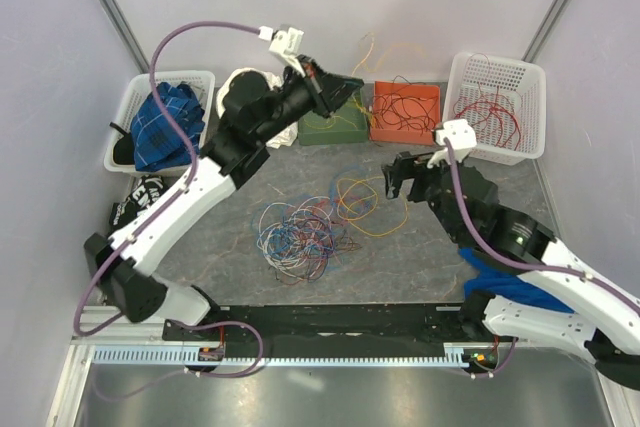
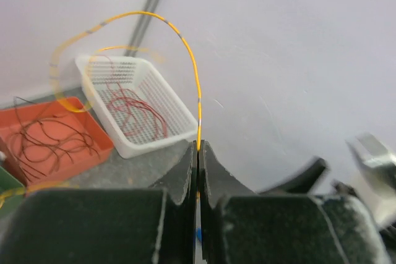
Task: Untangle the cables
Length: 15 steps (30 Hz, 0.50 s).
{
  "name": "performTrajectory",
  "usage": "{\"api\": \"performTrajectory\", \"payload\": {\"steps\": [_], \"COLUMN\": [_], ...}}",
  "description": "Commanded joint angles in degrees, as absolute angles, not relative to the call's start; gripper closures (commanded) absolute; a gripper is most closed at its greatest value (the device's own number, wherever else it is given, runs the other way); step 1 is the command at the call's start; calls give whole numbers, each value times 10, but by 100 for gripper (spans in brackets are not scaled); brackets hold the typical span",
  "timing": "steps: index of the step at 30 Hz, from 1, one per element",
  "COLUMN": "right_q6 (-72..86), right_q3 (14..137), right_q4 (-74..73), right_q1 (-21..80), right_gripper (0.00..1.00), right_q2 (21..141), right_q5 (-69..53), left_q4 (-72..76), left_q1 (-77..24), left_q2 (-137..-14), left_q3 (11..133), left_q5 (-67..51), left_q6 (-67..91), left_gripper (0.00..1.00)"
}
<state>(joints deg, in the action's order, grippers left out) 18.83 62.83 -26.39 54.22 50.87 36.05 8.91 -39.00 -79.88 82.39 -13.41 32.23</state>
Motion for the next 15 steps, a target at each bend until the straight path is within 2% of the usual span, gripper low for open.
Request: {"api": "performTrajectory", "payload": {"steps": [1, 7, 11, 15], "right_q6": [192, 185, 185, 185], "right_q3": [598, 530, 498, 488], "right_q4": [-250, -232, -228, -232], "right_q1": [542, 543, 543, 543], "right_gripper": [5, 7, 7, 8], "right_q2": [452, 367, 340, 324], "right_q5": [427, 461, 475, 486], "left_q4": [25, 17, 18, 25], "left_q1": [-365, -289, -255, -236], "left_q2": [-901, -1028, -1137, -1193], "left_q3": [923, 1060, 1167, 1222], "left_q5": [-113, -133, -158, -166], "left_q6": [281, 318, 326, 321], "left_gripper": [98, 98, 98, 98]}}
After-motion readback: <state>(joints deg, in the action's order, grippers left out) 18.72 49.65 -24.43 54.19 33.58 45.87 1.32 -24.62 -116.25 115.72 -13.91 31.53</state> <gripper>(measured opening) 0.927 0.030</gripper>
